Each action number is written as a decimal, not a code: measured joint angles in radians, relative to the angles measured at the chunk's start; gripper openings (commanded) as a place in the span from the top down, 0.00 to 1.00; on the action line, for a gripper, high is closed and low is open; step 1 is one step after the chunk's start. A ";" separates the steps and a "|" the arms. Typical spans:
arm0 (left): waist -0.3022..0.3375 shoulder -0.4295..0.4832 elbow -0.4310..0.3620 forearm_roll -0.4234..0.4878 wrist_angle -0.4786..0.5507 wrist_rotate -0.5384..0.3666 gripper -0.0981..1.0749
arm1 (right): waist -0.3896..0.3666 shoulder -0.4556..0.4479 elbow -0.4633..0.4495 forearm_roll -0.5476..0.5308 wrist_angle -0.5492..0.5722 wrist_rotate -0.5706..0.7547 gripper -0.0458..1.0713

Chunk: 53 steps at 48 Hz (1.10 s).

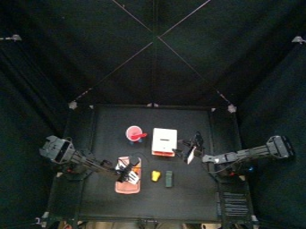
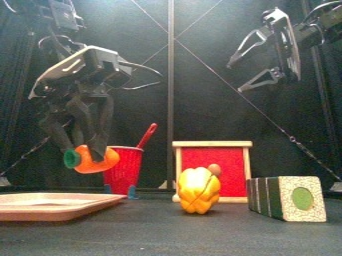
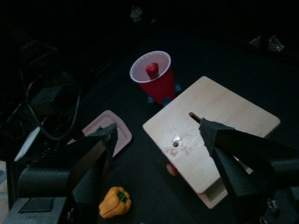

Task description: Hand over carrot

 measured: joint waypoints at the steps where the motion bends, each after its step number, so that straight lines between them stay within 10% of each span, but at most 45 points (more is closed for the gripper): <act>1: 0.002 -0.005 0.003 0.008 0.000 0.000 0.44 | 0.000 0.002 0.000 0.000 0.000 0.000 0.03; 25: 0.031 -0.186 0.040 0.377 -0.037 -0.051 0.44 | 0.000 0.054 -0.026 -0.057 -0.032 0.002 0.03; 53: 0.063 -0.229 0.044 1.026 -0.156 -0.499 0.44 | 0.029 0.141 -0.129 -0.222 -0.195 0.012 0.03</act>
